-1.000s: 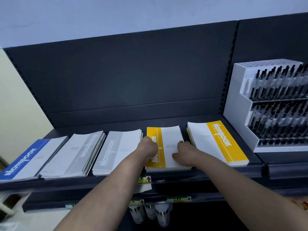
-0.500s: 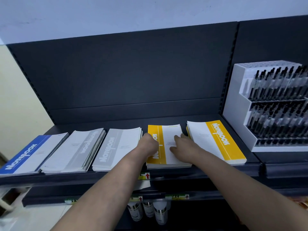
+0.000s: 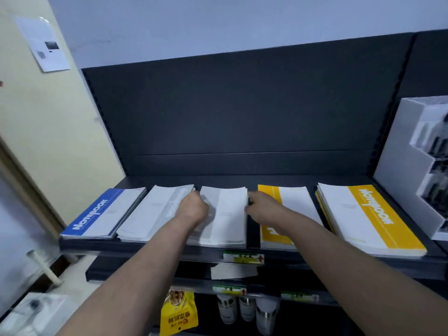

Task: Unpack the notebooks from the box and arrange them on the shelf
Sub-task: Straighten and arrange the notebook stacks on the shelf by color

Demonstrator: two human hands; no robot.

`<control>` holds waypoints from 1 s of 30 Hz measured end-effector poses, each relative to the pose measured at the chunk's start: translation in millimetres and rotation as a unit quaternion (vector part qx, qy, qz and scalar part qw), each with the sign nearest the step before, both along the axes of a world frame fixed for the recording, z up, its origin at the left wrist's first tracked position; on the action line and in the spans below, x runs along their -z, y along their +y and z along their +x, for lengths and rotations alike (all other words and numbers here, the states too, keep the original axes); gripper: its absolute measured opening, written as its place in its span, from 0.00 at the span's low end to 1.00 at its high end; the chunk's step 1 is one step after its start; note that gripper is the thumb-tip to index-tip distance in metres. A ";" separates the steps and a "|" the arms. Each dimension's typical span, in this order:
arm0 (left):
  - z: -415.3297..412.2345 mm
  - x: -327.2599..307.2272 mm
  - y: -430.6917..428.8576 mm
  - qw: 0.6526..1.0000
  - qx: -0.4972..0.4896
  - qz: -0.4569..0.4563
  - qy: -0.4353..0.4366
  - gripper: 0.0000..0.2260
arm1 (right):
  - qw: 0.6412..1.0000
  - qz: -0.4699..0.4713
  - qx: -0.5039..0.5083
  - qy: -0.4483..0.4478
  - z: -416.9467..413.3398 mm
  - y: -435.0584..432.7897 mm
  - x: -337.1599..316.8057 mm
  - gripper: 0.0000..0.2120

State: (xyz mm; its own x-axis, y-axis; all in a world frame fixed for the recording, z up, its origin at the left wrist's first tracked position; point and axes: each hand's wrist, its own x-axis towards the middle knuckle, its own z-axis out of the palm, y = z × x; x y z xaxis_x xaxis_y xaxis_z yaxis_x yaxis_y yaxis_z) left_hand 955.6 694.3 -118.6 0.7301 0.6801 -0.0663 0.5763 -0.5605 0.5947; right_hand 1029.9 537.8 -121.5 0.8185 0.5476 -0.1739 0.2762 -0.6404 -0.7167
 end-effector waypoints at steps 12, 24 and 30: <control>9.7 22.0 48.8 0.989 0.121 -0.081 0.030 0.16 | 0.995 -0.022 0.076 0.066 5.2 54.2 19.1 0.20; 11.6 25.5 50.4 0.981 0.161 -0.088 0.057 0.17 | 0.992 -0.067 0.101 0.044 1.7 70.2 30.7 0.23; 9.3 25.1 46.9 0.983 0.153 -0.078 0.068 0.22 | 0.991 -0.086 0.098 0.020 -2.5 70.5 26.8 0.24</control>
